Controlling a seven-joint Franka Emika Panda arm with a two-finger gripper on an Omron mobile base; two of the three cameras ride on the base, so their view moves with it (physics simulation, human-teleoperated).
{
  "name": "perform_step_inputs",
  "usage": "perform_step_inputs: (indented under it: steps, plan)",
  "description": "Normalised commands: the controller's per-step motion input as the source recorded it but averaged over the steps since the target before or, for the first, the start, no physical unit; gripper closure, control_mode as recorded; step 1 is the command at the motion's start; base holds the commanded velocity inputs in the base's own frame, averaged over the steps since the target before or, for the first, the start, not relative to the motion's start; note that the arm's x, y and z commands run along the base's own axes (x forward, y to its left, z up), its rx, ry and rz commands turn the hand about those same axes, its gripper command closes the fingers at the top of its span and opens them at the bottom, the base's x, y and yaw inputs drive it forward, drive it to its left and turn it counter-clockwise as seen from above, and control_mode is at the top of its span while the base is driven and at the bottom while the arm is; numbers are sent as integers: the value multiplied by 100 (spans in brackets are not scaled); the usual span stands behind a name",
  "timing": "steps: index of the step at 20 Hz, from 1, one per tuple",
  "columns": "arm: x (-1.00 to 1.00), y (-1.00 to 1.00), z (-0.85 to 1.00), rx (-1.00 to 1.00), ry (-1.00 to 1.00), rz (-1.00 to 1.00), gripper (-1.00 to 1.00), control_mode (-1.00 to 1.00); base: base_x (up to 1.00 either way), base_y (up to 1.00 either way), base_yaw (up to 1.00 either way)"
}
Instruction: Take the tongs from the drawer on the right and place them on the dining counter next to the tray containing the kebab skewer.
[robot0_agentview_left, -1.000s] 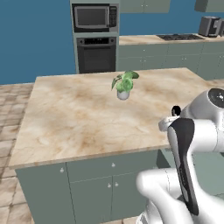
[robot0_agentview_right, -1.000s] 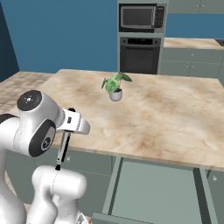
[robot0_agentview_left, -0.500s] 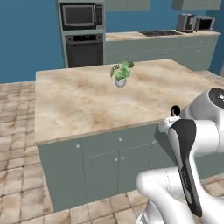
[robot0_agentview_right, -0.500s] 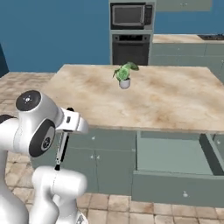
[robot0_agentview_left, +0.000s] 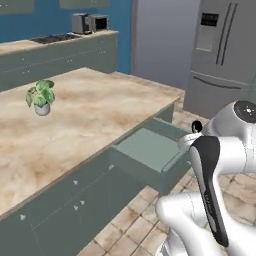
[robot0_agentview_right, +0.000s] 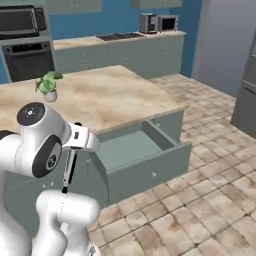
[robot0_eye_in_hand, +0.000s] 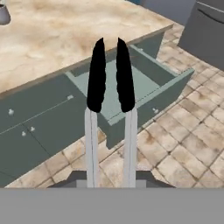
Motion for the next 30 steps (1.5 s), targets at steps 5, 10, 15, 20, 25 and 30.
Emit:
perform_step_inputs:
  steps: [5, 10, 15, 20, 25, 30]
  plan:
    - [0, 0, 0, 0, 0, 0, 100, 100, 0, 21, -85]
    - [0, 0, 0, 0, 0, 0, 100, 100, 0, 16, -81]
    - [0, 0, 0, 0, 0, 0, 100, 100, 0, 17, -78]
    - [0, 0, 0, 0, 0, 0, 100, 100, 0, 28, -76]
    - [0, 0, 0, 0, 0, 0, 100, 100, -1, 24, -76]
    - [0, 0, 0, 0, 0, 0, 100, 100, -5, 12, -72]
